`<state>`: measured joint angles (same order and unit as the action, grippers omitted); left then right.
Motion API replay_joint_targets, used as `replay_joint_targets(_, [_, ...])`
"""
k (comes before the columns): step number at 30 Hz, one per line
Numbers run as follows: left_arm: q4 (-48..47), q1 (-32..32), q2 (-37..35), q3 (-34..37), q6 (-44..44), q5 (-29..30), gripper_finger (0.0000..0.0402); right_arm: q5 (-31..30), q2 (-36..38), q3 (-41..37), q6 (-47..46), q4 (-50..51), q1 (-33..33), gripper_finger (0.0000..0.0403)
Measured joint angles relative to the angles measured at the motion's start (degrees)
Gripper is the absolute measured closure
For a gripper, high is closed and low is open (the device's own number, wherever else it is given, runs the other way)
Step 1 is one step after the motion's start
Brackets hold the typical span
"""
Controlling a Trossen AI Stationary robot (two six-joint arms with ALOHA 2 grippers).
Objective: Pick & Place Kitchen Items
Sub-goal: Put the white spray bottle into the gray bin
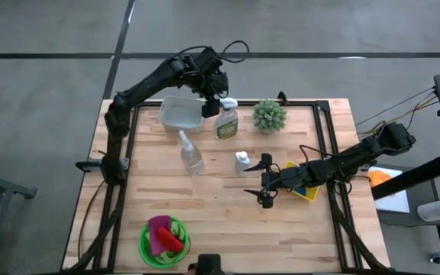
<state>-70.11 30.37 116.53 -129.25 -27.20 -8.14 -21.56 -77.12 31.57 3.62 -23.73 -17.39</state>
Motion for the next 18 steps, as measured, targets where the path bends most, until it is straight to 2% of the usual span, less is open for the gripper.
replay_joint_targets(5, [0.75, 0.0, 0.0, 1.24, 0.15, 0.0, 0.0153, 0.02, 0.0, 0.0, 0.0, 0.03, 0.0, 0.0069])
replay_joint_targets(8, [0.98, 0.0, 0.0, 1.29, 0.13, 0.0, 0.0177, 0.03, 0.0, 0.0, 0.0, 0.27, 0.0, 0.0069])
replay_joint_targets(12, [1.12, 0.0, 0.0, 1.31, 0.11, 0.0, 0.0235, 0.09, 0.0, 0.0, 0.0, 0.28, 0.0, 0.0069])
replay_joint_targets(18, [1.23, 0.0, 0.0, 1.26, 0.16, -0.26, 0.0348, 0.17, 0.0, 0.0, 0.0, 0.26, 0.0, 0.0069])
